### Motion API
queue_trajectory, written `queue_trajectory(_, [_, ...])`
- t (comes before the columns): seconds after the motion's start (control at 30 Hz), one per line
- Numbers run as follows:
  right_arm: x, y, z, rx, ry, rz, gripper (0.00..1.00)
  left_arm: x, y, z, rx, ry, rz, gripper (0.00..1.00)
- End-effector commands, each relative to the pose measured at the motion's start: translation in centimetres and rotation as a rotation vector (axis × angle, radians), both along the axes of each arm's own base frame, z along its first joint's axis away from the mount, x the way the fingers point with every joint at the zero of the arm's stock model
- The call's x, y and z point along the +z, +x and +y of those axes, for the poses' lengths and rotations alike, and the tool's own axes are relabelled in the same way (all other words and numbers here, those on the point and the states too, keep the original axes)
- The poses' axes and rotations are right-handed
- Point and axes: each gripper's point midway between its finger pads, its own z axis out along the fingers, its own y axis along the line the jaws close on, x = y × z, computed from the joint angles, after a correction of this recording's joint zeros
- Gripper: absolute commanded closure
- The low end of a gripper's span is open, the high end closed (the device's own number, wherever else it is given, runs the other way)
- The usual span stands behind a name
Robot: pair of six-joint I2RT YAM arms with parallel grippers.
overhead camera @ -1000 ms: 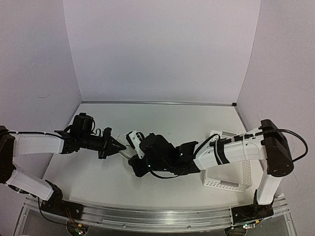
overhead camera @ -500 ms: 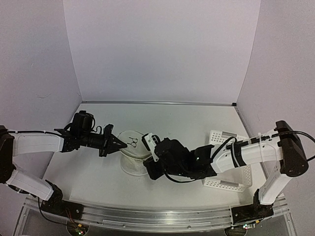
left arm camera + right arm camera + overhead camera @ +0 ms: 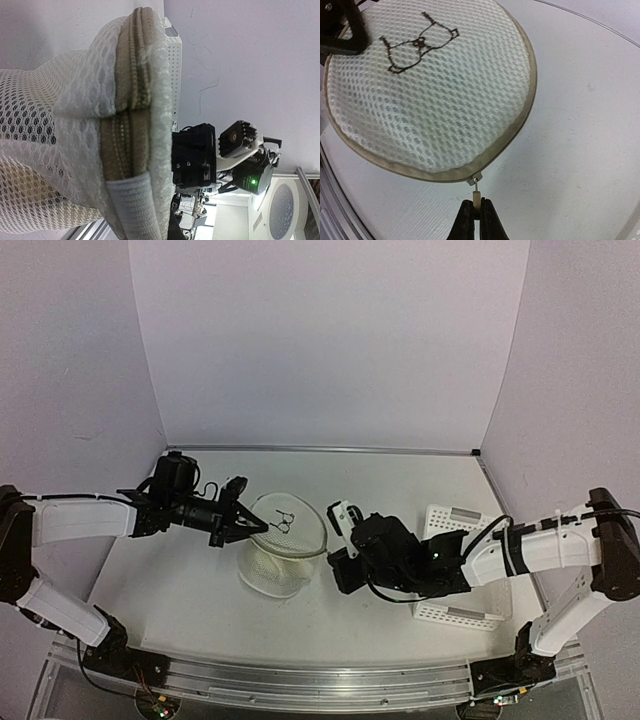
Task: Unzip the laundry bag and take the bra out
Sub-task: Unzip the zipper of the laundry bag.
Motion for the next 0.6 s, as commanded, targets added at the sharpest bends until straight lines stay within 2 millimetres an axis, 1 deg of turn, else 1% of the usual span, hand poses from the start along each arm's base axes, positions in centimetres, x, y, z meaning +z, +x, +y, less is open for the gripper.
queue_trajectory(0.0, [1.3,2.0,-2.7,-0.061,-0.011,-0.058,1.0,3.7,-0.5,-1.1,-0.126,-0.096,-0.143,1.0])
queue_trajectory(0.1, [0.9,2.6,-4.0,-0.075,-0.024,-0.056,1.0,4.0,-0.4,-1.5,-0.153,-0.104,-0.158,1.0])
queue_trajectory(0.17, [0.8,2.5,-4.2,-0.069,-0.028,-0.059,1.0,3.7,-0.1,-1.7,-0.164,-0.101,-0.159,1.0])
queue_trajectory(0.3, [1.5,1.6,-3.7,-0.021,0.016,-0.044,1.0,3.1,0.6,-2.2,-0.181,-0.078,-0.16,1.0])
queue_trajectory(0.4, [1.8,0.7,-3.2,0.0,0.028,-0.045,1.0,2.5,1.4,-2.4,-0.189,-0.03,-0.169,1.0])
queue_trajectory(0.57, [2.2,-0.9,-1.8,0.032,0.062,-0.024,1.0,2.9,3.4,-3.1,-0.191,0.016,-0.2,0.98])
